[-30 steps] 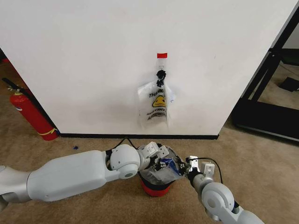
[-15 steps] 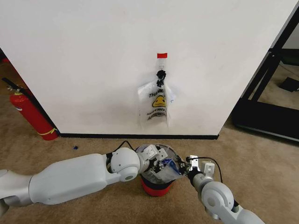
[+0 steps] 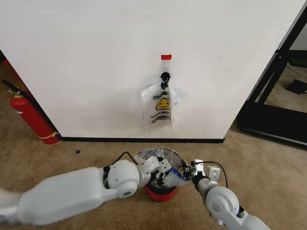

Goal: Pick up the garbage bag from the wall and place it over the trash bin.

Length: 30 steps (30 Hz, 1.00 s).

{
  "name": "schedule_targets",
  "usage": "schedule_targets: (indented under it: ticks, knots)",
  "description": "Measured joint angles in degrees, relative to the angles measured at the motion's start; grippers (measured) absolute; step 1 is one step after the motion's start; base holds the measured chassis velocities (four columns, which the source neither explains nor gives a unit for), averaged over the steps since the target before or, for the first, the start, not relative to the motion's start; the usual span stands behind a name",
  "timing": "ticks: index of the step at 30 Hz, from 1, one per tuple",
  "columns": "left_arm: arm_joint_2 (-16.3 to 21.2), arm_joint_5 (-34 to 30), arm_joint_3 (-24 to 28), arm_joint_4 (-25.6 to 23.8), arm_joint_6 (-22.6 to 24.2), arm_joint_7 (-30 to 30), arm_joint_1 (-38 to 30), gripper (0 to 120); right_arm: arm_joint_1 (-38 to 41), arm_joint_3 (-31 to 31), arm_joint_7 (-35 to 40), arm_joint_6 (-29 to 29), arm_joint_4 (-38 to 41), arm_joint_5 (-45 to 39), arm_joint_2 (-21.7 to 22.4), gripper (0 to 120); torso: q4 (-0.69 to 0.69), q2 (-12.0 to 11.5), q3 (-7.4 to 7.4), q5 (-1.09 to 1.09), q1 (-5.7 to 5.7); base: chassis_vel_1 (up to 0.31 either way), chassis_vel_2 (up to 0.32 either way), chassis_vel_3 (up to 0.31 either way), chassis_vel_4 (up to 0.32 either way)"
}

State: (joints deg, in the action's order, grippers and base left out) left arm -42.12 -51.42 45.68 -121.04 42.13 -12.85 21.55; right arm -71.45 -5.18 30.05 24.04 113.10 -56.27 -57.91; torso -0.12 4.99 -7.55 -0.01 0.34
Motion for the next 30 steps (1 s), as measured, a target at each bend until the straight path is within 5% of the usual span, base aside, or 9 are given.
schedule_targets:
  ticks: [9, 30]
  knots:
    - [1.94, 3.14, 0.97, -4.45, 0.00, 0.14, 5.83, 0, -2.60, -2.32, 0.79, -0.06, 0.96, -0.03, -0.79, 0, -0.02, 0.00, 0.00, 0.00, 0.00, 0.000, 0.000, 0.000, 0.000]
    - [0.59, 13.81, 1.49, 4.51, -3.08, 3.08, 13.02, 0, -2.93, -2.82, 2.03, 0.13, 1.61, -2.46, -1.24, 0, -0.01, 0.00, -0.01, 0.00, 0.00, 0.000, 0.000, 0.000, 0.000]
